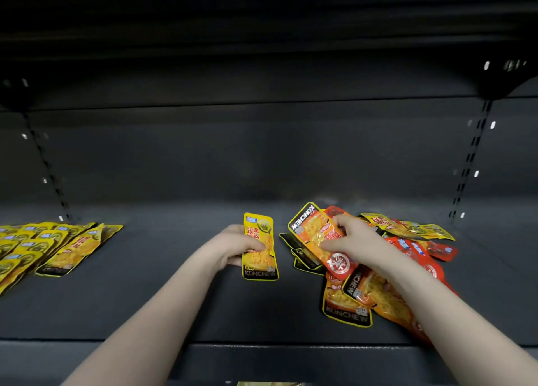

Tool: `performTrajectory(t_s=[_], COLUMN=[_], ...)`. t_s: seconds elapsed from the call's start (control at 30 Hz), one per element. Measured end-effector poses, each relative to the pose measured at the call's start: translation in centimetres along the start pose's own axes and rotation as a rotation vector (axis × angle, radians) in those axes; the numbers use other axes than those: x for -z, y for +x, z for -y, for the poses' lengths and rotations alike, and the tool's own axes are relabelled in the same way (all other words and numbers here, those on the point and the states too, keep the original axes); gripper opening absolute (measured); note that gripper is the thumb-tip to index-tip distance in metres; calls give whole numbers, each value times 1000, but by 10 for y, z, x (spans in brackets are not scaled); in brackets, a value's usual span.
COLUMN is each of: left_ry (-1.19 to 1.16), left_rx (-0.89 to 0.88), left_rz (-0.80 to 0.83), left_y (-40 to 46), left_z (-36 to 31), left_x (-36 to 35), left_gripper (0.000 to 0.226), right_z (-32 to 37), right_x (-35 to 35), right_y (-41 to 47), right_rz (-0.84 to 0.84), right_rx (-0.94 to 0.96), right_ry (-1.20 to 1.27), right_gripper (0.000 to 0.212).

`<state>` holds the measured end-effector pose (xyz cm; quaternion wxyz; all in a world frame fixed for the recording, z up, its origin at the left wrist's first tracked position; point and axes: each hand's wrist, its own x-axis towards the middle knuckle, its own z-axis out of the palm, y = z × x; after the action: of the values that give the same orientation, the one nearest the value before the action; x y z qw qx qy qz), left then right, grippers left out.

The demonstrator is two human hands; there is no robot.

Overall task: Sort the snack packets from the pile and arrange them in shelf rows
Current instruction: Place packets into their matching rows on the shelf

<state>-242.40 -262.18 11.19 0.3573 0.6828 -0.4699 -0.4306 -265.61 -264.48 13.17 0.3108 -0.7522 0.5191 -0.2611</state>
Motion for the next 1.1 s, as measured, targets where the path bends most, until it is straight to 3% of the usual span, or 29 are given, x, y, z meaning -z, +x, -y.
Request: performTrajectory(t_s=[0.23,0.53,0.87,1.1], left_ry=[-113,-151,-72,-91], left_rx=[-44,-86,-178,-201], left_rz=[-135,-263,-294,-268], left_y=[-34,-82,-107,-109], left_z=[12,49,123,149], left_x=[42,151,353,443], left_gripper=[13,25,18,23], right_z=[24,91,217,269], right_x=[-21,-113,-258,-303], right_y=[3,11,30,37], right_rz=[66,200,149,118], right_rx=[19,67,54,-16], right_ry=[413,457,524,540], right_gripper=[24,25,24,28])
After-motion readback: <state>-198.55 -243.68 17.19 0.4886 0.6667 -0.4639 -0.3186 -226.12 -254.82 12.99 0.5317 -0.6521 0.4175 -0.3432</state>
